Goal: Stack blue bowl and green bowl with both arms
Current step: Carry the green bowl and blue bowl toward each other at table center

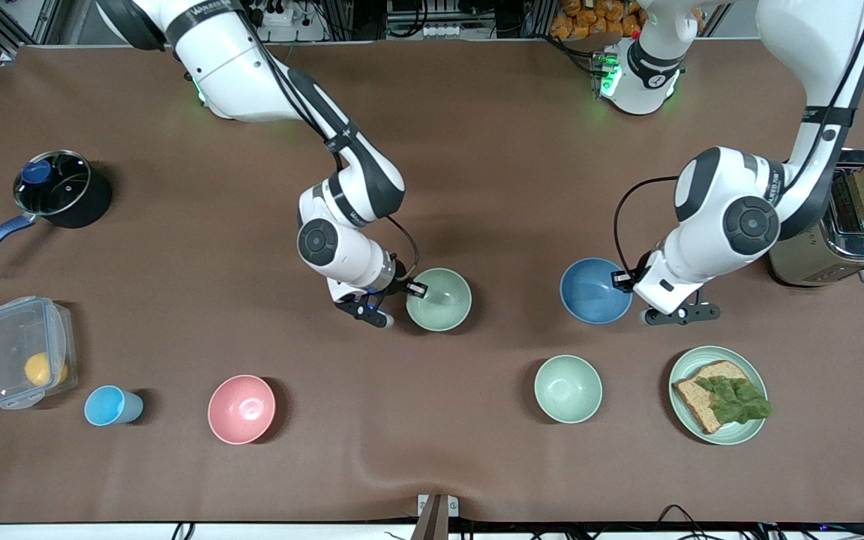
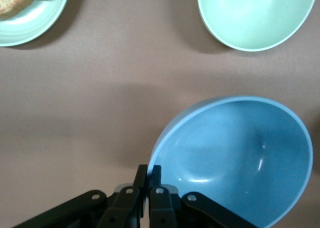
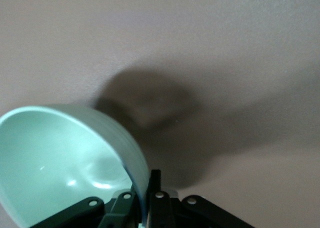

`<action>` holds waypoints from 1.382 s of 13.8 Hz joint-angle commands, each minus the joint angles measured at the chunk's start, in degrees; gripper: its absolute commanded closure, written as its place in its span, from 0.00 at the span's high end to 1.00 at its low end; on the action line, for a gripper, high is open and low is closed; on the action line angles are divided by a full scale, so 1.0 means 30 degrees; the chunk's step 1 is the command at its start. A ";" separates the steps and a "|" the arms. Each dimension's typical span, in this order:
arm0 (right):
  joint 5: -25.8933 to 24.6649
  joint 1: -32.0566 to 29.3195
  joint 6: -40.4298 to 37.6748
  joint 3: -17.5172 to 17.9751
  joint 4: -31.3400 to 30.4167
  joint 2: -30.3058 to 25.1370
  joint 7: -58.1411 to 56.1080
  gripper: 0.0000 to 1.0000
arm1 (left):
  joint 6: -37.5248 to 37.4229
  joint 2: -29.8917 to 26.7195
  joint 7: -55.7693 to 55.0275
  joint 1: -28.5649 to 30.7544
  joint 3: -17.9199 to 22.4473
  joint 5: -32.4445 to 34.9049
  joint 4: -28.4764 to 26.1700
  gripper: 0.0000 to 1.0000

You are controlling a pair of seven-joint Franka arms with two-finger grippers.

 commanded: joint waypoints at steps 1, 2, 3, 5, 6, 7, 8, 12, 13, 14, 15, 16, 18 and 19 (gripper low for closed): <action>0.0512 -0.0148 0.0045 -0.0245 0.0043 -0.0011 0.0124 0.84 | -0.0367 0.0284 -0.1372 -0.0849 -0.0016 -0.0306 0.0582 0.00; 0.0512 -0.0148 0.0015 -0.0304 0.0043 -0.0128 0.0124 1.00 | -0.0395 0.0634 -0.2045 -0.1259 -0.0016 -0.0335 0.0874 0.00; 0.0483 -0.0177 -0.0101 -0.0420 0.0043 -0.0332 0.0037 1.00 | -0.0396 0.0927 -0.2777 -0.1727 -0.0016 -0.0335 0.1225 0.00; 0.0483 -0.0526 -0.1528 -0.0771 0.0072 -0.1267 0.0065 1.00 | -0.0396 0.1542 -0.4651 -0.2665 -0.0016 -0.0335 0.1957 0.00; 0.0483 -0.0964 -0.2814 -0.1034 0.0188 -0.1881 0.0240 1.00 | -0.0367 0.1922 -0.5616 -0.3220 -0.0016 -0.0335 0.2454 0.00; 0.0512 -0.1432 -0.3726 -0.1124 0.0218 -0.2293 0.0735 1.00 | -0.0395 0.2390 -0.6670 -0.3777 -0.0016 -0.0335 0.3068 0.00; 0.0541 -0.1988 -0.4170 -0.1125 0.0247 -0.2529 0.1755 1.00 | -0.0396 0.2830 -0.7695 -0.4275 -0.0016 -0.0335 0.3741 0.00; 0.0133 -0.2141 -0.3970 -0.1183 0.0599 -0.2006 0.6705 1.00 | -0.0367 0.5025 -1.1682 -0.6559 -0.0016 -0.0277 0.6728 0.00; 0.0044 -0.2256 -0.3970 -0.1212 0.0744 -0.1888 0.7528 1.00 | -0.0366 0.5757 -1.2328 -0.7059 0.0013 -0.0277 0.7606 0.00; 0.0101 -0.2344 -0.3970 -0.1212 0.0804 -0.1713 0.8145 1.00 | -0.0221 0.6286 -1.2857 -0.7499 0.0014 -0.0248 0.8195 0.00; 0.0102 -0.2345 -0.3912 -0.1212 0.0833 -0.1508 0.8848 1.00 | -0.0075 0.6639 -1.3181 -0.7996 0.0159 -0.0218 0.8607 0.00; 0.0044 -0.2287 -0.3911 -0.1212 0.1008 -0.1187 0.9696 1.00 | 0.0072 0.6846 -1.3213 -0.8291 0.0218 -0.0218 0.8698 0.00; 0.0043 -0.2083 -0.3853 -0.1242 0.1476 -0.0426 1.1336 1.00 | 0.0161 0.7051 -1.3214 -0.8440 0.0248 -0.0189 0.8640 0.00; 0.0043 -0.2024 -0.3562 -0.1242 0.1739 0.0042 1.2012 1.00 | 0.0161 0.7169 -1.3214 -0.8470 0.0248 -0.0218 0.8640 0.00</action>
